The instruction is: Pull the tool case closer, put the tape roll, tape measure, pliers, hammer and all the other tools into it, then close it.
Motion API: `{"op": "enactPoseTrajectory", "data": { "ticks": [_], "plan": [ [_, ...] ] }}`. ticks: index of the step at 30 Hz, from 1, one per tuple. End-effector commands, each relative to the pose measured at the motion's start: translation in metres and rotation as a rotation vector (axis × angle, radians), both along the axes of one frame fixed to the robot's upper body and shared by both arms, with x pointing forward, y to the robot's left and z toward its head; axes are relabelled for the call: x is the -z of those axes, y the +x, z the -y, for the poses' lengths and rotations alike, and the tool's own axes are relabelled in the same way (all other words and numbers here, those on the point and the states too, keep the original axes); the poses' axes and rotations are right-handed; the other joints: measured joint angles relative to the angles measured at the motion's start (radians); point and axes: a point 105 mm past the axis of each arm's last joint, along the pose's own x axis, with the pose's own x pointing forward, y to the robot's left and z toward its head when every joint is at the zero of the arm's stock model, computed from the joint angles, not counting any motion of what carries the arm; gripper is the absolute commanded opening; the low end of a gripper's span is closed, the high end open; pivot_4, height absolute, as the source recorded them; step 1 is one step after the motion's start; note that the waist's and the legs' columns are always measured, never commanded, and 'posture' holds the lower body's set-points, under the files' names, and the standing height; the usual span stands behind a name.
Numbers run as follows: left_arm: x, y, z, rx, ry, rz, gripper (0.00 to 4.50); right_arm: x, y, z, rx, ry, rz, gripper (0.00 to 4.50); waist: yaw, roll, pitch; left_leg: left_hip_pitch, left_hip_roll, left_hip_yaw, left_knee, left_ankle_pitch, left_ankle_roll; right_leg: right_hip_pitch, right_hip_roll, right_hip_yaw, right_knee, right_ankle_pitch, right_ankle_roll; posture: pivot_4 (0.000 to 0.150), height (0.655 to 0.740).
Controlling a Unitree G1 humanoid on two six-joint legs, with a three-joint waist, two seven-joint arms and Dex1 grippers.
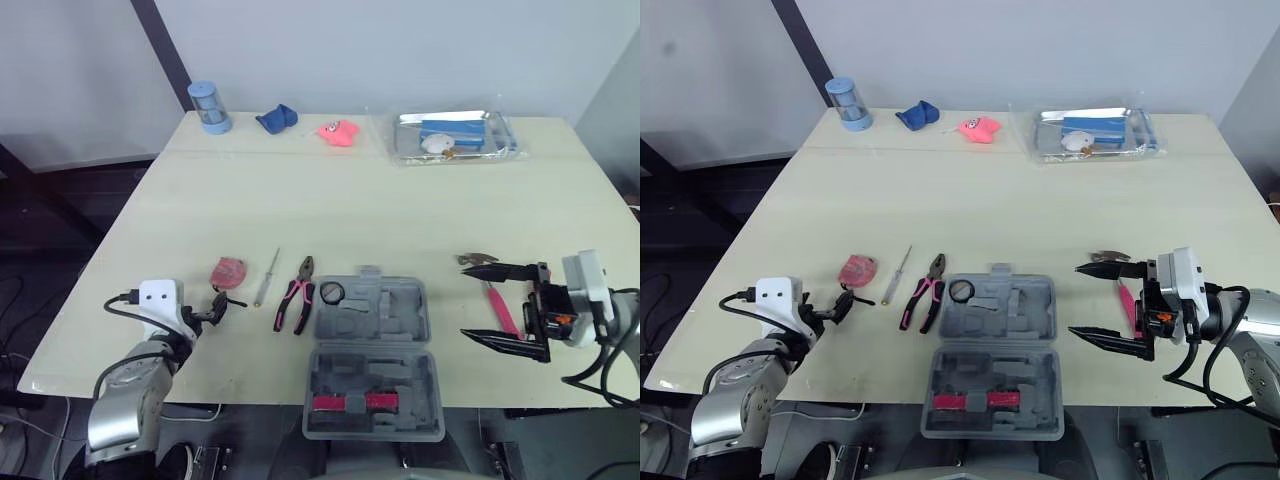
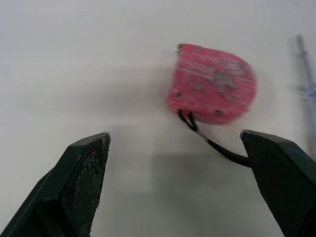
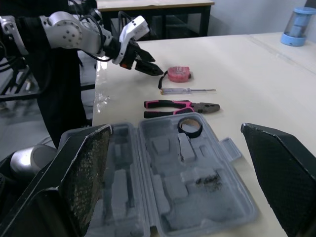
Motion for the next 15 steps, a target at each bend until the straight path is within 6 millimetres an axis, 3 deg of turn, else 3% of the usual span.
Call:
{"op": "enactPoseTrajectory", "data": {
  "ticks": [1,8,10,11,12,14,15],
  "plan": [
    [0.0052,0.0064,0.0063,-0.011,0.0,-0.027,4.5,-0.0069,0.0025,-0.0017,-0.012,0.01,0.044,4.43,0.0,0.0,0.0,0.0,0.0,0.0,0.0,0.0,0.0,0.0,0.0,0.0,0.0,0.0,0.0,0.15,0.74],
    [0.011,0.0121,0.0079,-0.017,-0.011,-0.063,4.5,-0.0071,0.0043,-0.0023,-0.007,0.009,0.055,4.43,-0.002,0.0,0.0,0.0,0.0,-0.001,0.0,0.0,0.0,0.0,0.0,0.0,0.001,0.0,0.0,0.15,0.74],
    [0.011,0.0121,0.0075,-0.016,-0.016,-0.066,3.84,-0.007,0.0041,-0.0023,-0.005,0.01,0.055,4.5,-0.002,0.0,0.0,0.0,0.0,-0.001,0.0,0.0,0.0,0.0,0.0,0.0,0.001,0.0,0.0,0.15,0.74],
    [0.0112,0.0118,0.0074,-0.013,-0.014,-0.069,3.75,-0.0071,0.0041,-0.0023,-0.003,0.011,0.055,4.5,-0.002,0.0,0.0,0.0,0.0,-0.001,0.0,0.0,0.0,0.0,0.0,0.0,0.001,0.0,0.0,0.15,0.74],
    [0.0113,0.0116,0.0075,-0.011,-0.014,-0.071,3.2,-0.007,0.0041,-0.0022,-0.001,0.011,0.055,4.5,-0.002,0.0,0.0,0.0,0.0,-0.001,0.0,0.0,0.0,0.0,0.0,0.0,0.001,0.0,0.0,0.15,0.74],
    [0.0118,0.0111,0.0064,-0.013,-0.007,-0.077,2.85,-0.0068,0.0041,-0.0023,0.001,0.011,0.056,4.5,-0.002,0.0,0.0,0.0,0.0,-0.001,0.0,0.0,0.0,0.0,0.0,0.0,0.001,0.0,0.0,0.15,0.74],
    [0.0119,0.0114,0.0061,-0.013,-0.009,-0.078,2.17,-0.0065,0.0042,-0.0027,0.003,0.011,0.056,4.5,-0.002,0.0,0.0,0.0,0.0,-0.001,0.0,0.0,0.0,0.0,0.0,0.0,0.001,0.0,0.0,0.15,0.74]
  ]
}}
